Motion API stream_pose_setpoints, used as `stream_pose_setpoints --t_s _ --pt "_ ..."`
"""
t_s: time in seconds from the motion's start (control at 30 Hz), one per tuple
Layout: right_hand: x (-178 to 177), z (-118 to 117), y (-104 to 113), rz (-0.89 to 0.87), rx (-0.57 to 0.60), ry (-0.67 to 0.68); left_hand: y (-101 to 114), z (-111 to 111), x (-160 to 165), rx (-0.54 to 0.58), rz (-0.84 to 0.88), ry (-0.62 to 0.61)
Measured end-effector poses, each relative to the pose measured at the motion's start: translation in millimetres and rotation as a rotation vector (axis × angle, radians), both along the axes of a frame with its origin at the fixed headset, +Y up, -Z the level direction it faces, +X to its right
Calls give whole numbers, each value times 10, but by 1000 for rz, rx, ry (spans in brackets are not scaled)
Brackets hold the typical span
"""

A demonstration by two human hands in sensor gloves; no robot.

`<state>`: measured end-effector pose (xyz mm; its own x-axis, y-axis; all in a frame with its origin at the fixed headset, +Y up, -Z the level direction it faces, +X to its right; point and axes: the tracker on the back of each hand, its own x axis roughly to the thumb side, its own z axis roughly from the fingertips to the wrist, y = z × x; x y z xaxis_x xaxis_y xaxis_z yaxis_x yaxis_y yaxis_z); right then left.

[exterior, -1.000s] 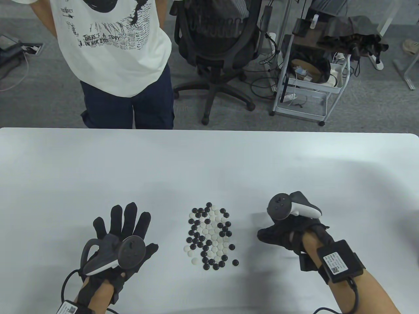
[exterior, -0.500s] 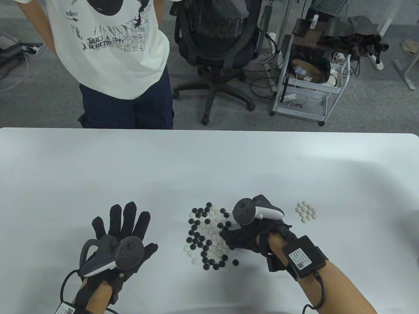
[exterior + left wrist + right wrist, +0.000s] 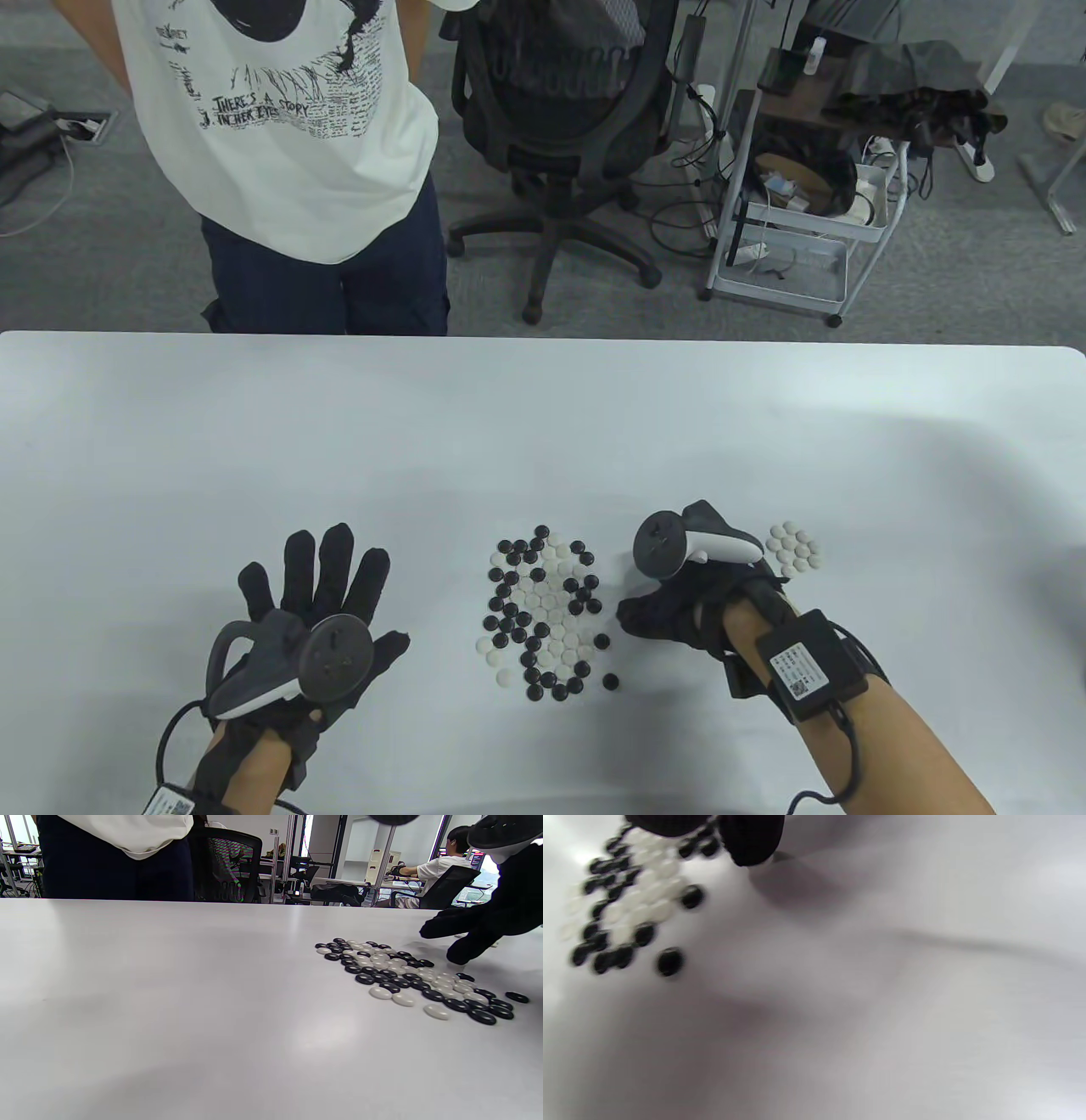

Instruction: Go stone sorting task

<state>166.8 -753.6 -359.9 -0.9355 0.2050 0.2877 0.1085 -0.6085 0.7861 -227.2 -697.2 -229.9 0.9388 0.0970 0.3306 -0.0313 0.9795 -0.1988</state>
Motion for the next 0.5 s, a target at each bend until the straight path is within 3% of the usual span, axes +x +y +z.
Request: stream_pose_setpoints --t_s 0.27,0.5 --pt "647 -275 52 119 41 -214 -2 7 15 0 -7 -3" --pt "919 -337 61 162 59 -298 -4 5 14 -4 -6 1"
